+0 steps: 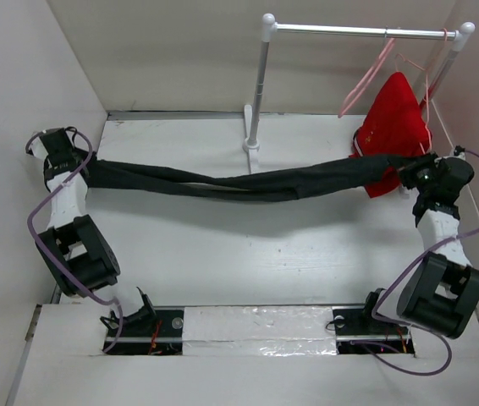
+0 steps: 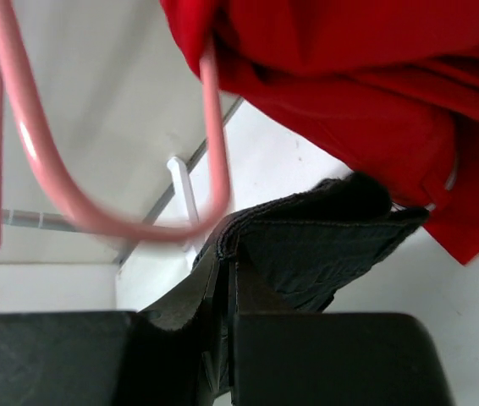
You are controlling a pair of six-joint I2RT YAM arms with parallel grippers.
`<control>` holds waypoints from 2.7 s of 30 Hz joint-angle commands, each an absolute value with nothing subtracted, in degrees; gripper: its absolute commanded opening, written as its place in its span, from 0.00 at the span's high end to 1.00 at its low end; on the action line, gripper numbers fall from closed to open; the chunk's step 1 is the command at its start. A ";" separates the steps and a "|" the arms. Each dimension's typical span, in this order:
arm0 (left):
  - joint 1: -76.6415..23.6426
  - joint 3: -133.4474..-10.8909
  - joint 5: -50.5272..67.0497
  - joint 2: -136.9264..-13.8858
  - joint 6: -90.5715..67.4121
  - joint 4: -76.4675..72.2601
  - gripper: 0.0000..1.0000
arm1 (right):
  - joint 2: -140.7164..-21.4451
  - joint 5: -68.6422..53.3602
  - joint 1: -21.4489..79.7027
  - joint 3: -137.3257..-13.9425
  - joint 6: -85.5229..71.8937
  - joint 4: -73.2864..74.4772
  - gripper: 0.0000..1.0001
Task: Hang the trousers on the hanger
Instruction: Fold the trousers at the center of the board.
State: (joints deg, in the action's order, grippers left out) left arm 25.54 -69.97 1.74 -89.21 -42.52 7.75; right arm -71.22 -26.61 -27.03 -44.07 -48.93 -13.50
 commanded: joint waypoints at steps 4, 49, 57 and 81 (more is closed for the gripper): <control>26.19 -84.10 3.86 -89.12 -44.12 6.94 1.00 | -69.09 -27.51 -31.11 -55.72 -52.29 -18.19 1.00; -5.57 -50.89 -9.39 -67.15 -39.81 -8.70 0.01 | -68.99 -27.85 -49.41 -16.96 -40.69 -15.37 0.11; -28.99 -43.61 -10.72 -70.03 -42.19 -19.77 1.00 | -81.28 -30.23 -40.09 -19.42 -44.99 -26.43 0.27; -46.48 -28.82 -14.15 -86.55 -45.09 -32.78 1.00 | -43.50 -32.86 -24.18 -37.60 -23.39 6.75 1.00</control>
